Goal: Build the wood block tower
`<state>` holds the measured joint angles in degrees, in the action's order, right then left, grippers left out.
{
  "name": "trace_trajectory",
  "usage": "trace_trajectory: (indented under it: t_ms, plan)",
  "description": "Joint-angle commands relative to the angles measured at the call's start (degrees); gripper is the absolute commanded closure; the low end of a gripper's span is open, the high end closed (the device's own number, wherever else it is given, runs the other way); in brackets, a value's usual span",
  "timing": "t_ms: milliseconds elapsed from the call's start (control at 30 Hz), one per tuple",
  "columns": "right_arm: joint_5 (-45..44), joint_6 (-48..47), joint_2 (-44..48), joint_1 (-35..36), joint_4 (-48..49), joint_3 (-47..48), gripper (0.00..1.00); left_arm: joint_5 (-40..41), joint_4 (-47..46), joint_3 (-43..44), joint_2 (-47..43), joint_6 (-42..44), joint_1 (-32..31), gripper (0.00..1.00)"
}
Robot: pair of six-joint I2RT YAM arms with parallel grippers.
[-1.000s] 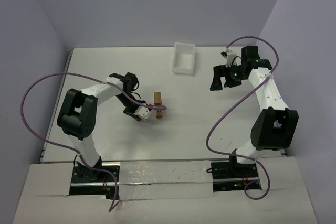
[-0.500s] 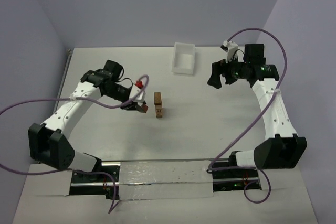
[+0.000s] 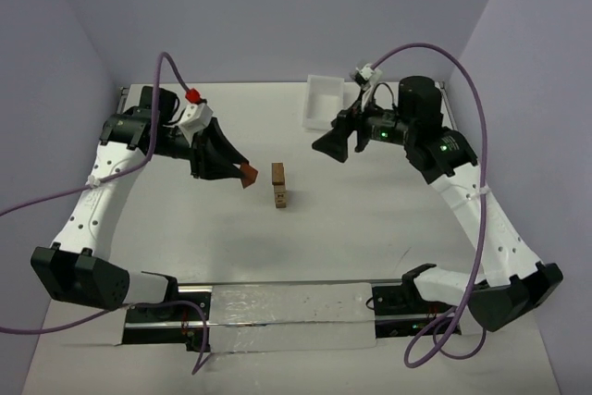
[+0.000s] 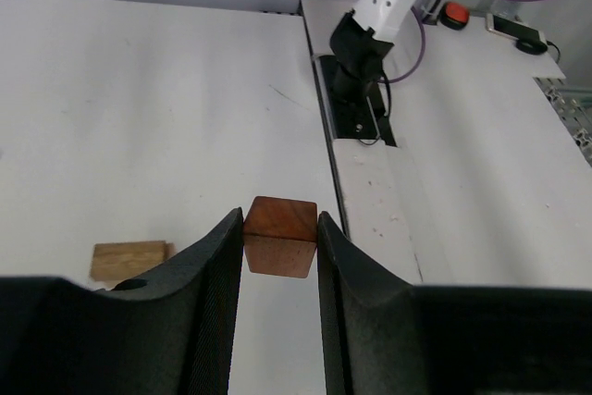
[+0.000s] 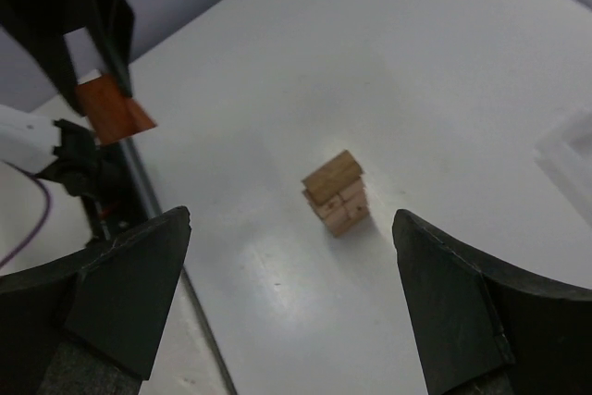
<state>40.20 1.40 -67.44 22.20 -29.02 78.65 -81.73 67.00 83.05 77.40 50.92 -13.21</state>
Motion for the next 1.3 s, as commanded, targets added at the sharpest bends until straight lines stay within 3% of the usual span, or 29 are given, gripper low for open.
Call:
trace_trajectory:
  t_ms: [0,267,567,1267]
  plan:
    - [2.8,8.2,-2.3,5.7,6.3,0.9,0.07,-15.4,11.4,2.1,-0.2,8.5,2.9,1.00]
    - [2.5,15.2,-7.0,15.0,9.4,4.3,0.14,-15.4,11.4,-0.3,-4.2,8.7,6.0,1.00]
    - [-1.9,9.6,-11.9,25.9,8.0,9.2,0.19,-15.4,11.2,-0.6,-6.8,5.7,7.6,1.00]
    - [-0.6,5.5,-16.8,29.4,15.4,10.2,0.28,-15.5,11.1,-1.3,-10.0,1.0,9.5,1.00]
